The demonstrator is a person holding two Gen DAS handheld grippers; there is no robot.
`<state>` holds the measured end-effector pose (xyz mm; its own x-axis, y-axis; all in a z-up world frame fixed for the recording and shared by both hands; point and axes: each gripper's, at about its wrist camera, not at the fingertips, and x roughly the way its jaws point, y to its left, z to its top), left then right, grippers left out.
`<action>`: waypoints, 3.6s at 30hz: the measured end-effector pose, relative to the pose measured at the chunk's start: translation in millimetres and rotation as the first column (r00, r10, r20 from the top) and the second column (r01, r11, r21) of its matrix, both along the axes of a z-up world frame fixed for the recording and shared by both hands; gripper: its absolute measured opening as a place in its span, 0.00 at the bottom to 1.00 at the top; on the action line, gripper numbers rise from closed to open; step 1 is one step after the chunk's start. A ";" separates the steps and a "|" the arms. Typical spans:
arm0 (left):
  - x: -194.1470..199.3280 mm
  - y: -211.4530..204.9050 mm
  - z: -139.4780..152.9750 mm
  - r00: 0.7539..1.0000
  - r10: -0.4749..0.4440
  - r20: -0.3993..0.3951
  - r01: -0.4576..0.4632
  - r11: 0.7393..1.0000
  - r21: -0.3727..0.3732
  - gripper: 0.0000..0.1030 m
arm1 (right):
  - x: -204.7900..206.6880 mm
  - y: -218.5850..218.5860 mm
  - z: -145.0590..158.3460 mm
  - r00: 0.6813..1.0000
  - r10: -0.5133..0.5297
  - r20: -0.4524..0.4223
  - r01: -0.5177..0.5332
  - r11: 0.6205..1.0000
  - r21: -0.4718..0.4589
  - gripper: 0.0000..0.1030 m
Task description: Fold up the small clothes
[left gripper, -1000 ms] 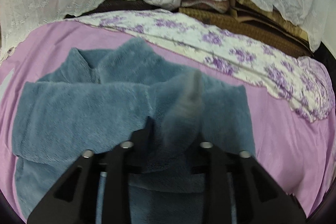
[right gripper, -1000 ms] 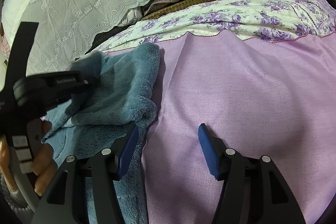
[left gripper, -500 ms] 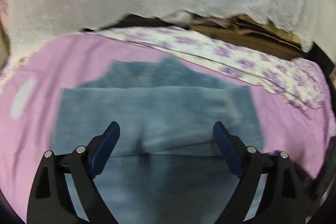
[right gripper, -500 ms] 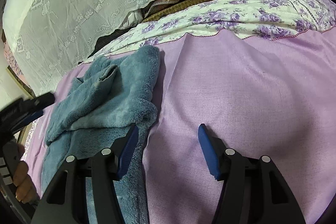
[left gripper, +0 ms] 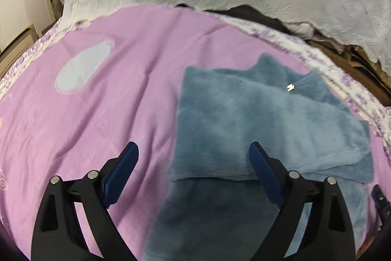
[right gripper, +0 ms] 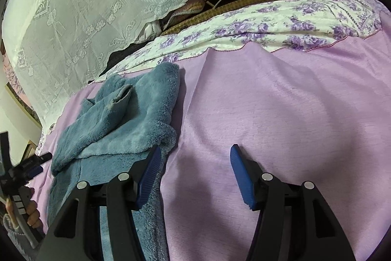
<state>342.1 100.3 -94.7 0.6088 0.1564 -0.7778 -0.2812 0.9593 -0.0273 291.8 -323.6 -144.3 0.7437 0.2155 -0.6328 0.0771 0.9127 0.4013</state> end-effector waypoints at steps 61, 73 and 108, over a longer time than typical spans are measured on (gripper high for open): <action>25.1 -21.7 -0.3 0.990 -0.121 0.075 0.124 0.991 -0.046 0.96 | 75.4 155.0 36.7 0.979 0.205 0.005 -0.200 0.963 -0.181 0.32; 23.8 -16.1 -12.2 0.994 -0.100 0.055 0.103 0.993 -0.064 0.96 | 74.6 155.2 39.6 0.984 0.174 0.029 -0.166 0.967 -0.194 0.33; -95.7 8.2 -35.3 0.992 -0.125 -0.028 0.118 0.974 -0.193 0.96 | -11.2 91.7 26.7 0.984 0.171 -0.053 -0.173 0.985 -0.026 0.56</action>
